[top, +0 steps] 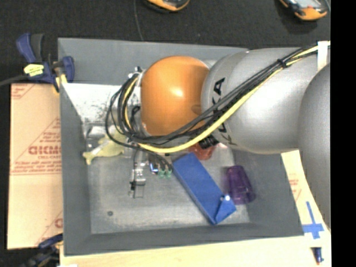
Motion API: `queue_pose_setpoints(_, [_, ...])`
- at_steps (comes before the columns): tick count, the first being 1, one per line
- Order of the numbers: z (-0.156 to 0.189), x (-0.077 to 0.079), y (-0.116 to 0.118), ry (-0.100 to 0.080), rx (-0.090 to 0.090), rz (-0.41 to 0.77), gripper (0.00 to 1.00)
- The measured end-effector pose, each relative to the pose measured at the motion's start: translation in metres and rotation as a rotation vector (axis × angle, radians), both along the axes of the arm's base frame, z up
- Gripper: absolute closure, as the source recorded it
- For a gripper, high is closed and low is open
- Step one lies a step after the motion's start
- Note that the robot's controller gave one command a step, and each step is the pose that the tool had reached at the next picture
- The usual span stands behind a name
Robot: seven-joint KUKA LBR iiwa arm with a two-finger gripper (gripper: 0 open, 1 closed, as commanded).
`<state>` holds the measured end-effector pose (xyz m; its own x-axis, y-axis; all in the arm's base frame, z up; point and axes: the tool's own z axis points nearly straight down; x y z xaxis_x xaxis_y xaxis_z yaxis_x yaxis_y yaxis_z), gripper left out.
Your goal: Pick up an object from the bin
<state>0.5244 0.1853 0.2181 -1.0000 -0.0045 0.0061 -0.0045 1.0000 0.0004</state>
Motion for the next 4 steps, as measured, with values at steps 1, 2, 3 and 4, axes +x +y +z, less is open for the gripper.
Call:
queue_pose_setpoints(1, [0.005,0.002,-0.001,-0.008,0.002,-0.004,0.00])
queue_pose_setpoints(2, [-0.017,0.052,-0.014,-0.013,0.004,-0.061,0.00])
queue_pose_setpoints(3, [-0.014,0.076,-0.011,-0.011,0.003,-0.077,0.00])
queue_pose_setpoints(4, [-0.035,0.095,-0.013,-0.016,0.002,0.191,0.00])
